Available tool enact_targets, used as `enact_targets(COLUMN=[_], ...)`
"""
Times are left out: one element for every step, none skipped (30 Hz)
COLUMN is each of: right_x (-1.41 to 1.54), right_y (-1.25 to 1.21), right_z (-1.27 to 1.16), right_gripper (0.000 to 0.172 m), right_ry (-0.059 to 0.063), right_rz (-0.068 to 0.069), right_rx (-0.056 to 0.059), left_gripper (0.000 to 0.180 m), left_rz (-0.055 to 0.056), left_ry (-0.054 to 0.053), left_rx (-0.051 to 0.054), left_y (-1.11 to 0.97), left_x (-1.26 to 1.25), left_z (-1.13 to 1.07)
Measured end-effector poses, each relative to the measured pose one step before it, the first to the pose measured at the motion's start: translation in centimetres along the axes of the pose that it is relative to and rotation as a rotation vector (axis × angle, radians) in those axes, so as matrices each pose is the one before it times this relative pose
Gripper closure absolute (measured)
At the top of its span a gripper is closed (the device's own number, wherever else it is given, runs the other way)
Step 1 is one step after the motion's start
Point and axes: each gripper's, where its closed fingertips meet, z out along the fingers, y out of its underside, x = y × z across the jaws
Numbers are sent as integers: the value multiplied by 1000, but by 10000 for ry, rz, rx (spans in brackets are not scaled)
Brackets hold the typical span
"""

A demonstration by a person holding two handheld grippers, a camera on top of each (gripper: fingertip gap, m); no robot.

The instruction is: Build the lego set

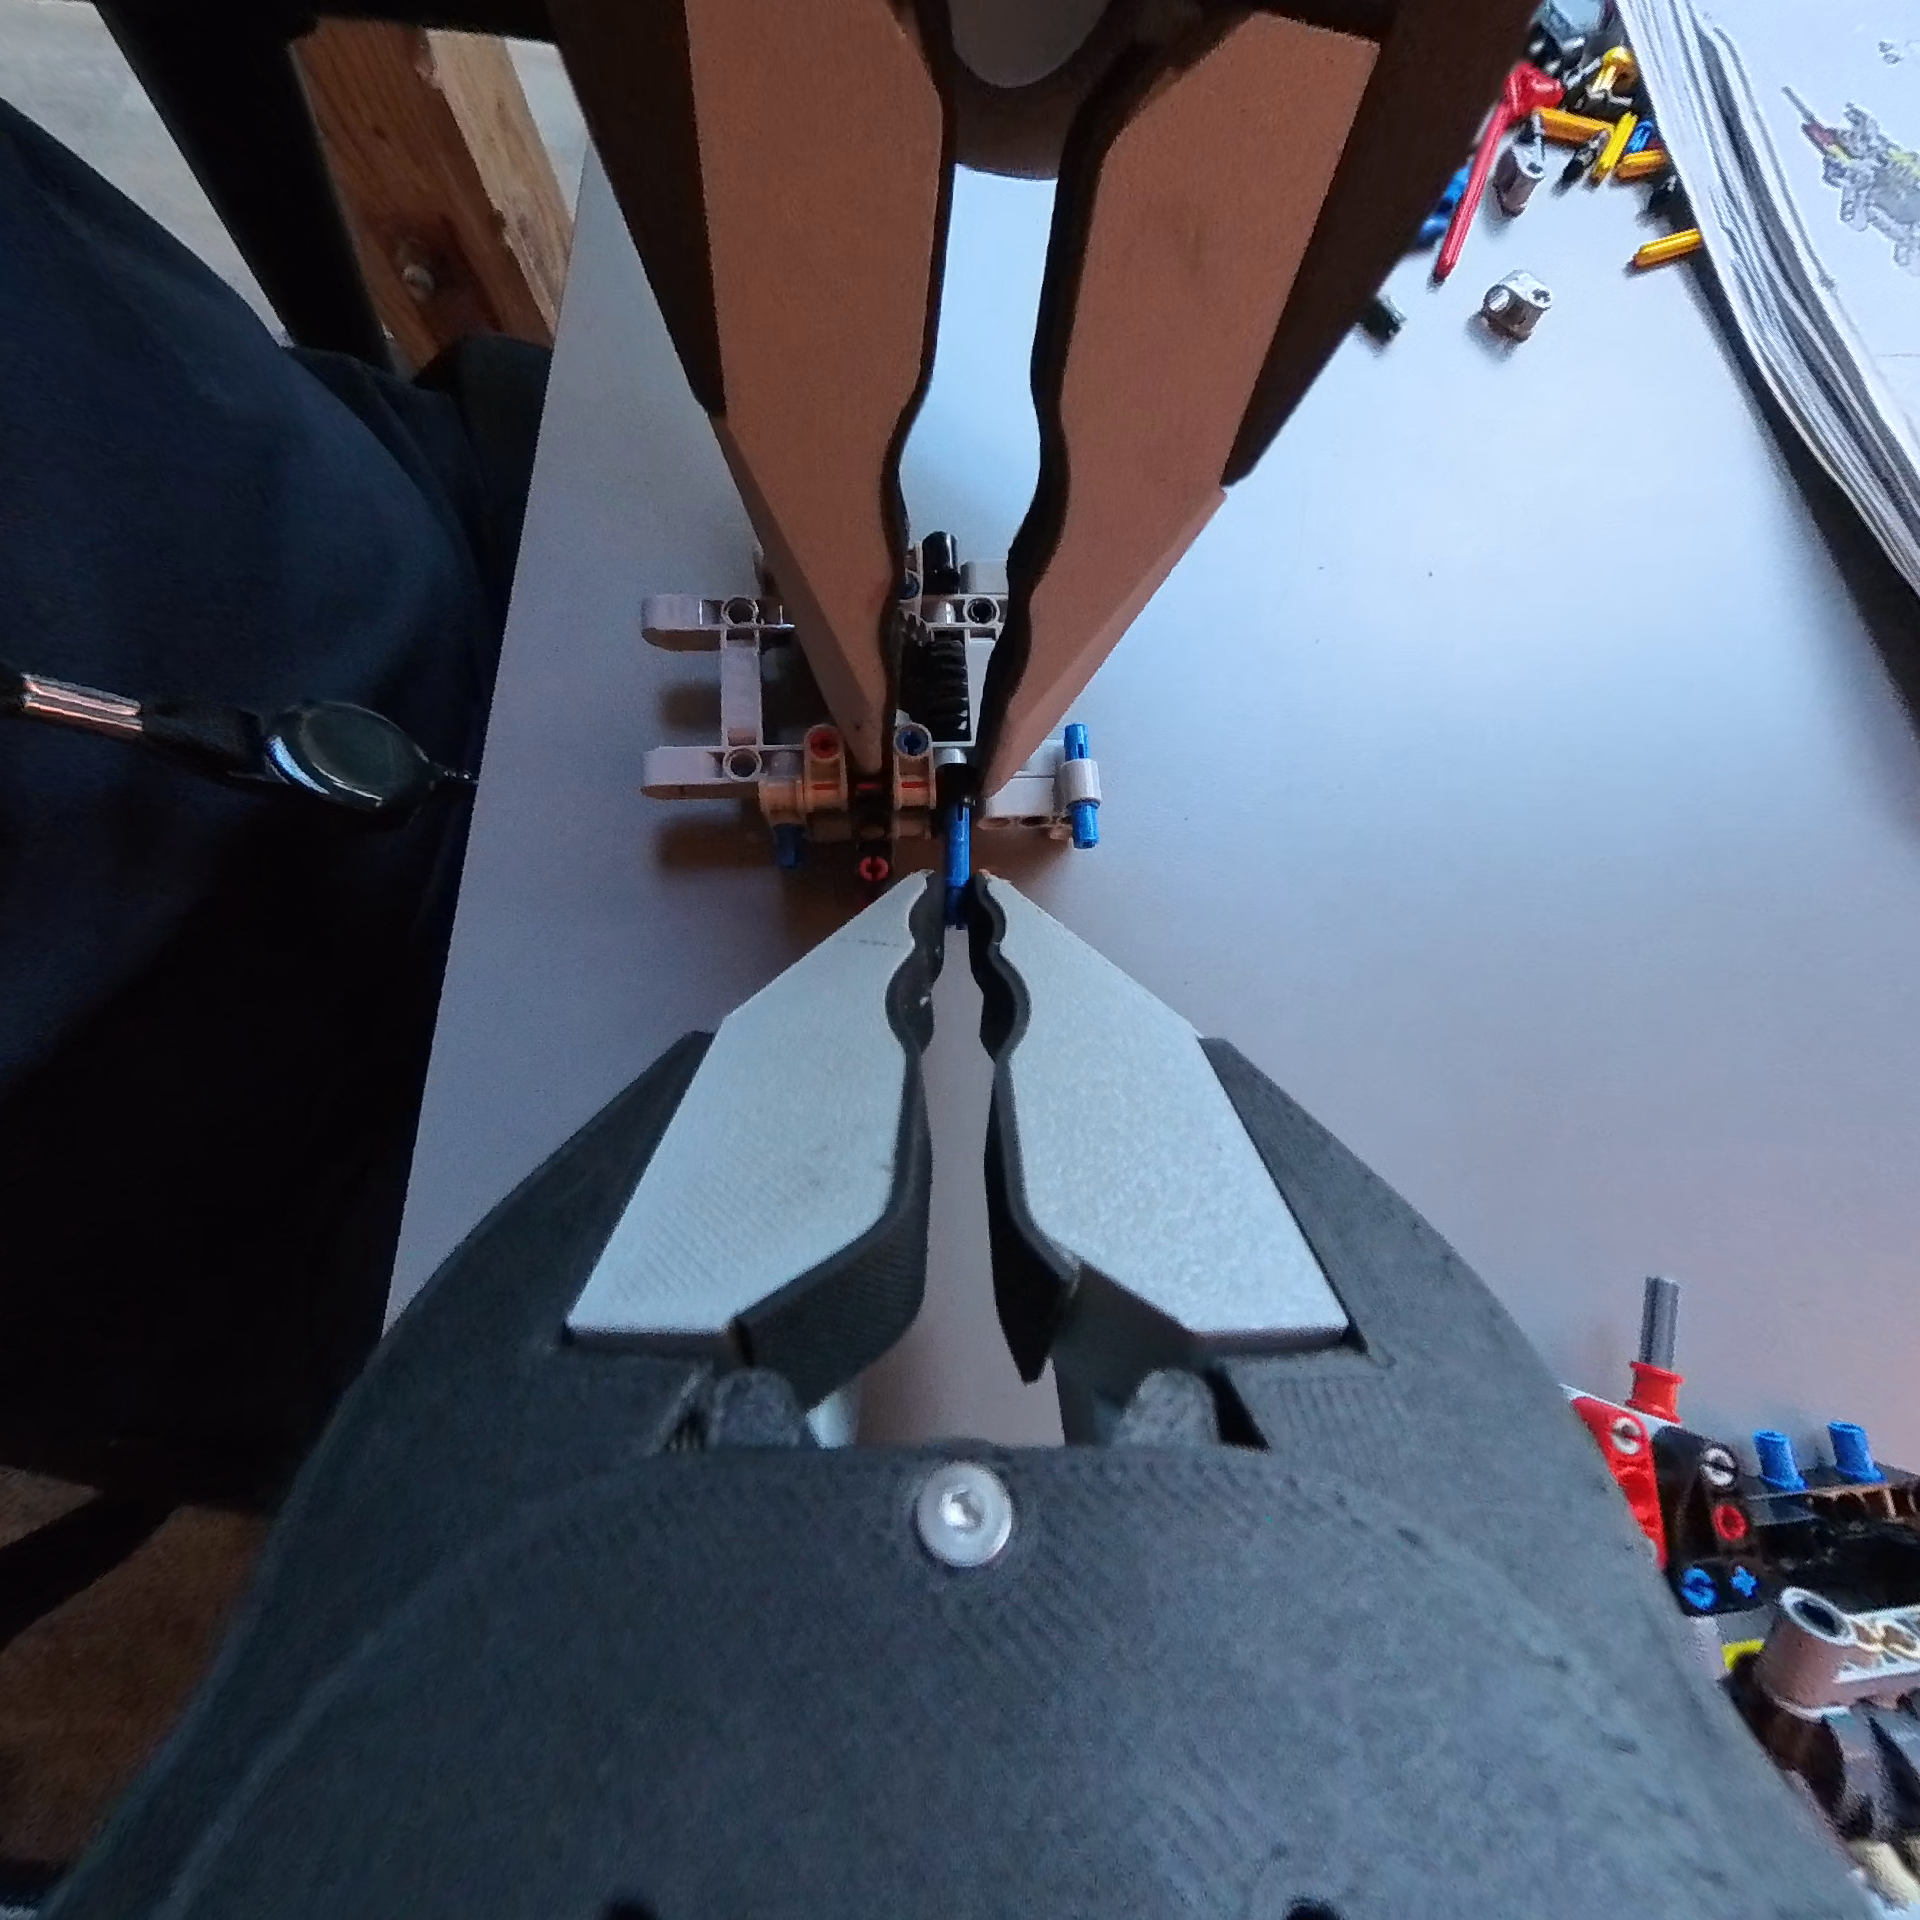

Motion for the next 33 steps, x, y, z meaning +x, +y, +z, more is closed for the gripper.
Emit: enact_targets(right_x=[123,112,30,11,0,17,12,21,32,27,29,42,24,7,-4,-5,12,14,-27,-52,-63,-38,-35,-15,37,59,-28,-35,-19,-1,-23,-23,-24], right_y=[-35,-44,-30,-26,-13,0,-1,-1,-3,-8,-7,-4,-13,-33,-32,-42,-15,-15,-32,-5,-5,-26,-35,13,-31,-46,-28,-81,-137,-92,-10,-15,-14], right_z=[23,49,51,36,-5,-4,5,7,4,4,9,-5,0,14,13,28,24,31,37,42,11,-36,-46,-21,-28,-16,-14,-53,-88,-52,-4,3,3], right_gripper=[171,171,171,171,171,171,171,171,171,171,171,171,171,171,171,171,171,171,171,171,171,171,171,171,171,171,171,171,171,171,171,171,171], right_ry=[69,78,16,-22,-16,36,90,121,123,117,136,161,156,140,114,115,132,122,-1,-228,-484,-615,-567,-469,-374,-337,-455,-507,-492,-459,-425,-385,-325], right_rz=[3,0,21,51,18,-52,-129,-192,-215,-222,-271,-308,-296,-243,-166,-147,-149,-148,-16,254,567,683,519,306,184,175,321,454,501,494,479,468,393], right_rx=[-54,-22,-3,17,9,-4,-15,-21,-8,2,1,-26,-46,-39,-32,-44,-98,-112,-41,72,164,179,83,-66,-134,-165,-176,-94,-4,6,-26,2,25], left_gripper=[167,167,167,167,167,167,167,167,167,167,167,167,167,167,167,167,167,167,167,168,167,167,167,167,167,167,167,167,167,167,167,167,167], left_rz=[7,-18,-41,-28,-29,-31,-13,-13,-5,-25,-38,-37,-35,-19,-1,-3,-17,-39,-36,-41,-17,22,40,44,36,36,-1,-5,2,19,39,31,38], left_ry=[-69,-44,12,17,10,-1,-15,-10,9,38,66,74,68,42,29,29,22,42,56,43,2,-33,-49,-52,-65,-65,-3,-5,-27,-44,-53,-48,-44], left_rx=[-30,-37,-25,-4,7,7,-3,-4,4,11,22,34,33,7,-7,-15,-4,-6,-4,9,11,-11,-41,-59,-76,-79,-46,-20,-15,-9,-12,-16,-17], left_y=[23,56,49,28,1,-13,-1,0,0,-3,0,-1,-4,20,38,38,21,30,51,22,-10,-22,-21,-9,6,36,14,9,12,5,5,-1,4], left_x=[-128,-113,-40,-13,7,-2,-11,3,-5,-2,6,1,5,-7,5,21,-7,-14,9,2,8,-2,-1,-2,-41,-85,-2,-10,3,-4,4,11,11], left_z=[-26,-33,-20,-18,-3,16,-11,1,-2,6,-11,-2,-11,-8,-24,-22,-17,-18,-17,-13,4,9,14,19,-6,-16,-8,-6,-1,5,8,-2,6])
